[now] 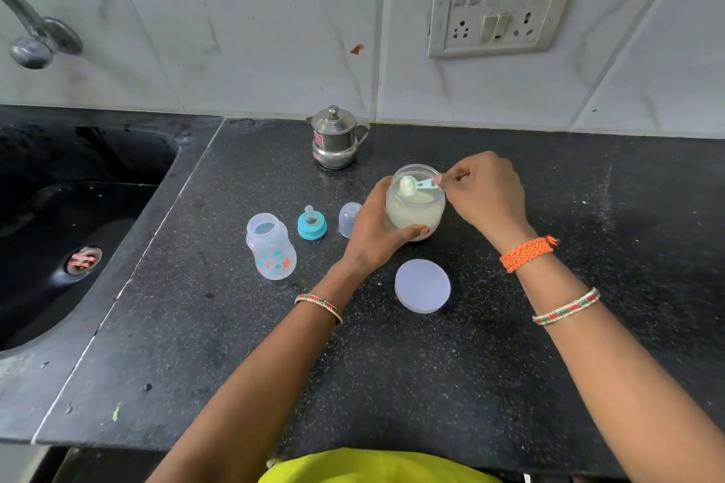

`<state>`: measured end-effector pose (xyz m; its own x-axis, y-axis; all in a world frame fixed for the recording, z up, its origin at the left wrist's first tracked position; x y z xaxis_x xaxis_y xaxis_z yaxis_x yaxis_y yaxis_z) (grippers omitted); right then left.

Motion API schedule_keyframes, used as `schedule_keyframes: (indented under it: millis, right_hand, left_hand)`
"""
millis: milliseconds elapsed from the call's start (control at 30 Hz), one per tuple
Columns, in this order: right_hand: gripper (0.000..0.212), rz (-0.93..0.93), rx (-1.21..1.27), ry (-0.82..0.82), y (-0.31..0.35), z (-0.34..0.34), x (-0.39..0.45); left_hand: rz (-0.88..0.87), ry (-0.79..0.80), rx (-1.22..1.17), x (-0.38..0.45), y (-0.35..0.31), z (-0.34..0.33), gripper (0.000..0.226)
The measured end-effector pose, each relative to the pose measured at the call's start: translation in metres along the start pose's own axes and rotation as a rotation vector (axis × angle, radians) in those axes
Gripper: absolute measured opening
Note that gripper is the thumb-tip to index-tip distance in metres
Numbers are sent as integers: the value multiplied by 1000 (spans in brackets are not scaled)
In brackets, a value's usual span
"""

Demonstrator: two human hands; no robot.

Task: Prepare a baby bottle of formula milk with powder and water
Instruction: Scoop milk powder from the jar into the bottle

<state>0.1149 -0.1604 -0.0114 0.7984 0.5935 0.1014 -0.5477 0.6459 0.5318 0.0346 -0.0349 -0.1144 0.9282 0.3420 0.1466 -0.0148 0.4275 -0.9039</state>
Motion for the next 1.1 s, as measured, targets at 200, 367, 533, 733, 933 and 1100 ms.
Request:
schedule_keyframes:
  millis: [200,367,533,733,933,1100]
  right_hand:
    - [20,51,-13,-96,-6,1,-5]
    - [19,90,23,-108,-9,-1,-7]
    - [18,86,16,-88,-13,-6,-8]
    - [16,57,85,-103,-15,-7,-7]
    - [15,-30,262,-117,-23,-9,-5]
    - [12,-156,526,-95,-28,-8,-9]
  left_hand:
    - [51,-21,41,6,-2,-3,83]
    - [78,-12,85,10,-4,-3,85]
    - [95,-9,95,10,-4,-4,85]
    - [101,-4,95,9,-4,-3,85]
    - [94,4,88,8,-4,-3,85]
    - [121,50,88,3,-3,-4,94]
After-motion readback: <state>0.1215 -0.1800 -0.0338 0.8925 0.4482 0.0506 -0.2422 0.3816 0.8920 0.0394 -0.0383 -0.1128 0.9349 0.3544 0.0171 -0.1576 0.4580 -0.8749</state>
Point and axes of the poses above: each hand's wrist, its own x-axis towards the middle knuckle, its own z-axis out of the back of the hand, y = z × x, the point moved 4 cm from there along x, towards the middle knuckle, and after that the axes turned 11 degrees about y, right-handed, at the moved point
